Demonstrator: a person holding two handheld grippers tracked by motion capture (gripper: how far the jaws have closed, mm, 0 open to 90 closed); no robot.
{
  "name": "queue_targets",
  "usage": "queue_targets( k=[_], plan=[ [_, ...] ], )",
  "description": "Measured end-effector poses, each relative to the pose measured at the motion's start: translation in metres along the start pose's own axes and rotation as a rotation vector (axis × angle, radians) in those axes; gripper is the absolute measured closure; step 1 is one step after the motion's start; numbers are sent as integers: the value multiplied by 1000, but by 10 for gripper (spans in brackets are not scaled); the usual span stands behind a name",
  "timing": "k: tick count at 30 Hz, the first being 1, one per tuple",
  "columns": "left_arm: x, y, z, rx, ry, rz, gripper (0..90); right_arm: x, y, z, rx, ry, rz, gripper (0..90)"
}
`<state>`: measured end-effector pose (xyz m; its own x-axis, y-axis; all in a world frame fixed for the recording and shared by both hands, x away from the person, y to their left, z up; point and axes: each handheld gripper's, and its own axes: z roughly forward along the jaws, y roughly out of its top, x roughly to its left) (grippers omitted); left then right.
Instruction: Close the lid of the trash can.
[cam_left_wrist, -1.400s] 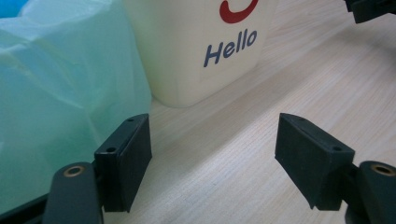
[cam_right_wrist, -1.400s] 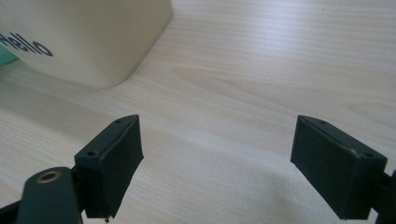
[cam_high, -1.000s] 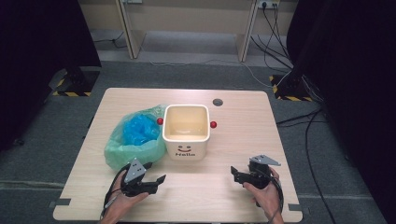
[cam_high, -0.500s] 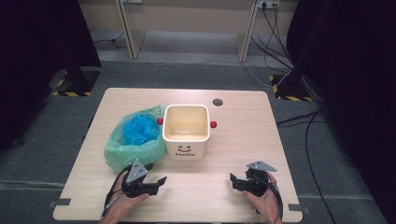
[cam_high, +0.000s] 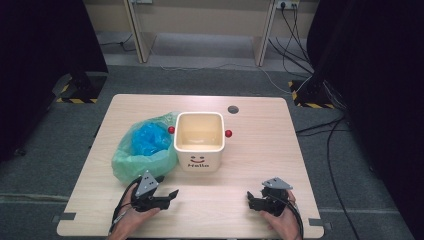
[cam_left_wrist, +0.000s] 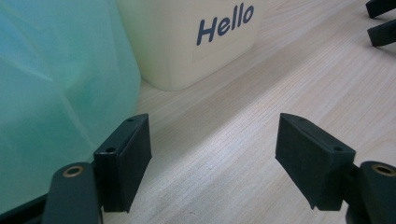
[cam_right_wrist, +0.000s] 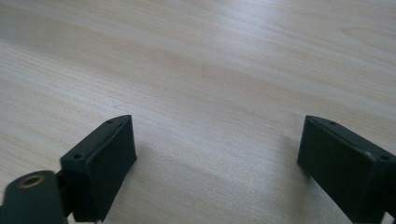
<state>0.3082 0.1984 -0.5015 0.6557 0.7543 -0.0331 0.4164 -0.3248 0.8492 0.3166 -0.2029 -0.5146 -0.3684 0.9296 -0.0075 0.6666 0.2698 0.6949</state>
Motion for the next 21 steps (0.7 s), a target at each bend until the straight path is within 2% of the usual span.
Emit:
queue_targets(
  k=[4, 21],
  plan=[
    [0, 0, 1, 3, 1, 1, 264, -1, -3, 0, -19, 0, 3, 92],
    [1, -2, 2, 13, 2, 1, 264, -1, -3, 0, -14, -5, 8, 75]
  ],
)
